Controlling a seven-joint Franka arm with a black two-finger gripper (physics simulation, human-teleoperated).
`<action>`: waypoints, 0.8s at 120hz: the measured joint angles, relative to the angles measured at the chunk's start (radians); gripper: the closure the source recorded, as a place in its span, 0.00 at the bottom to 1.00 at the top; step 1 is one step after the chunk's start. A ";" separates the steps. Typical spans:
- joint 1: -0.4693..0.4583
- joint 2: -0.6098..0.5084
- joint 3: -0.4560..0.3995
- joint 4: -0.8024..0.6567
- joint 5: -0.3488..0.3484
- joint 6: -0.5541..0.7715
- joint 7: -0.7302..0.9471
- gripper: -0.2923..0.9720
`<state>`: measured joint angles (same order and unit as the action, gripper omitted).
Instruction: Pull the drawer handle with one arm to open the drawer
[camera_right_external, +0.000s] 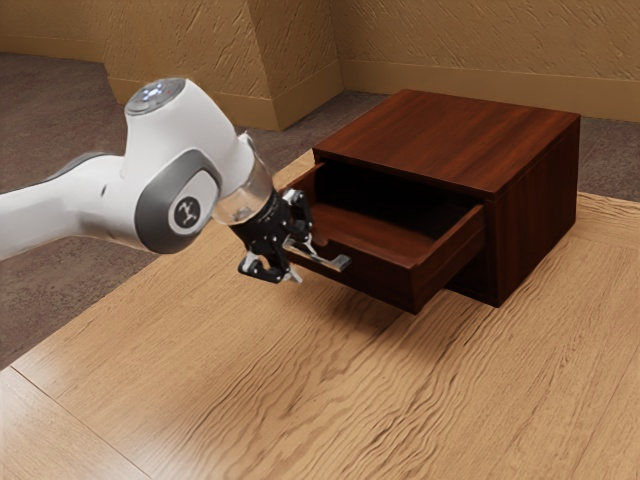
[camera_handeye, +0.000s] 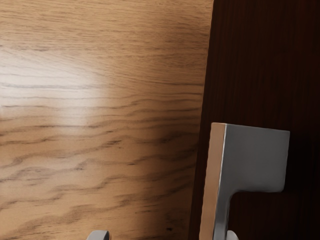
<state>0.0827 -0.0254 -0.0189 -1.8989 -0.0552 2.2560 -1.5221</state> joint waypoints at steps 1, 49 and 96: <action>0.000 -0.001 0.000 -0.002 0.000 0.001 0.000 0.61; 0.003 -0.072 0.000 -0.085 0.001 0.029 -0.001 0.59; -0.002 -0.099 0.001 -0.087 0.018 0.033 0.001 0.55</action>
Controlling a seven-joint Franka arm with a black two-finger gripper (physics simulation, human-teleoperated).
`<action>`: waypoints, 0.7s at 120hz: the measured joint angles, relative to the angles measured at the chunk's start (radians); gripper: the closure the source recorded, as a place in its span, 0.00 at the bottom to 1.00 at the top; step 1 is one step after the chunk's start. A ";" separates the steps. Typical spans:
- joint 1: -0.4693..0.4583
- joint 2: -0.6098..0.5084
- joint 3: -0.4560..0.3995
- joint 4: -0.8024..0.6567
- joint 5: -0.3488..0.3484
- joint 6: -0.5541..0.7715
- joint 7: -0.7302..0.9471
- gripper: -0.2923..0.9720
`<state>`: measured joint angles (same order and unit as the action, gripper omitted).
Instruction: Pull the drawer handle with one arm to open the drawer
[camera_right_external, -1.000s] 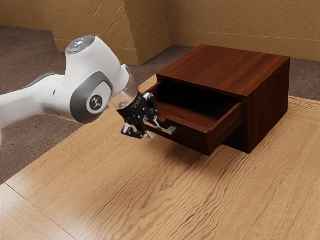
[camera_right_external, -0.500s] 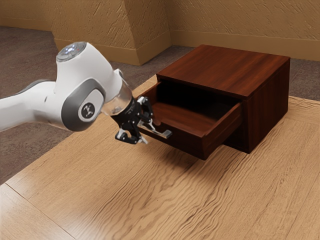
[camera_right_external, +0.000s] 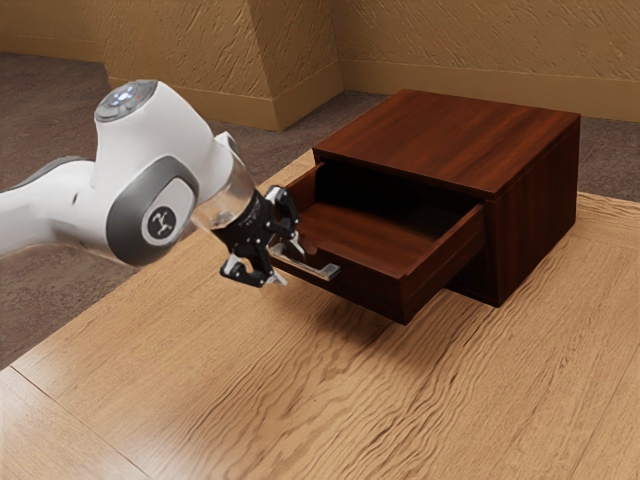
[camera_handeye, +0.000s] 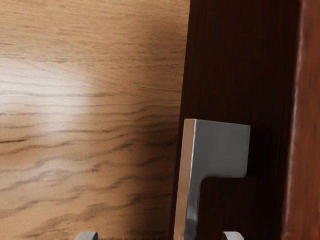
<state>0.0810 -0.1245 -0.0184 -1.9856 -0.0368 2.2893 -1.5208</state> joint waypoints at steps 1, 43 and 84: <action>-0.001 -0.002 0.000 0.001 0.002 0.000 0.000 0.55; 0.025 0.014 0.036 0.538 0.051 -0.568 0.000 0.34; 0.036 -0.078 0.059 0.404 0.006 -0.848 -0.004 0.25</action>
<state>0.1166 -0.2026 0.0407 -1.5818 -0.0311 1.4412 -1.5245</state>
